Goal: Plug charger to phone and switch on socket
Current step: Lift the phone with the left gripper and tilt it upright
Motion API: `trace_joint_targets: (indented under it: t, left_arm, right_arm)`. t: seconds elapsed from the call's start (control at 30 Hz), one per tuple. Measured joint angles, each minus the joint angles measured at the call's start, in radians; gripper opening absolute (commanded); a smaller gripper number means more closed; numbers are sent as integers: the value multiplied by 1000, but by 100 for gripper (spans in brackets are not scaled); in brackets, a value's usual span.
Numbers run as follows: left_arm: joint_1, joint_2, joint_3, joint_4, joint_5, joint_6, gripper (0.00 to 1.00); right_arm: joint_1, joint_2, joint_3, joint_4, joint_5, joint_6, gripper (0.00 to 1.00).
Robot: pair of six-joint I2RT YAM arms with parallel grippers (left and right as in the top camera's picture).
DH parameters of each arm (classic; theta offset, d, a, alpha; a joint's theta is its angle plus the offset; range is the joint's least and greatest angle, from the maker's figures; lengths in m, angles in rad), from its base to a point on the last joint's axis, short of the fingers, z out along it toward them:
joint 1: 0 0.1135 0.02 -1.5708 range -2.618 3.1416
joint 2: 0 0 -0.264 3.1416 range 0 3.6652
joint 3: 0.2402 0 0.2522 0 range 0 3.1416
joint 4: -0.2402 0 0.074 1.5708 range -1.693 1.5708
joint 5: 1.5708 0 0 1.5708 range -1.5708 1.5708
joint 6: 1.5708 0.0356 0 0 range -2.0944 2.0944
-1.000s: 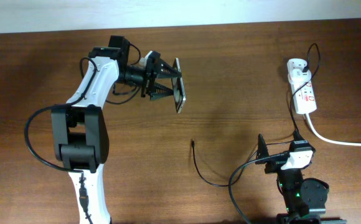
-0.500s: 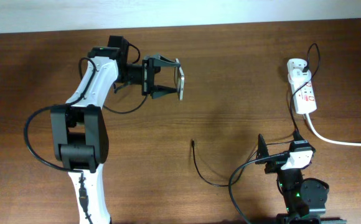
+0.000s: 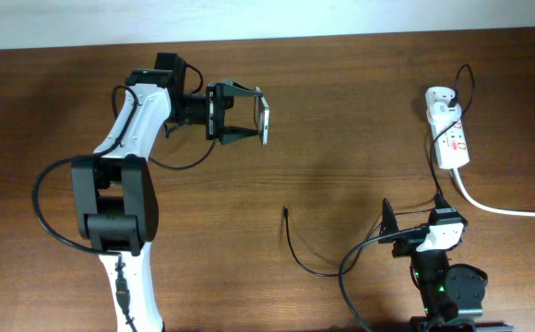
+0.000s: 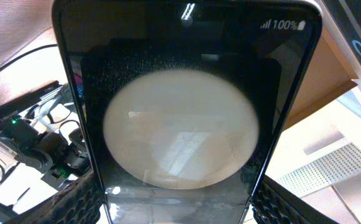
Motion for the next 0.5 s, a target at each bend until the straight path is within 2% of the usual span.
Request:
trace_joint_targets:
  t: [0.5]
  left_arm:
    - [0,0,0,0,0,9,0]
  right_arm:
    - [0,0,0,0,0,0,99]
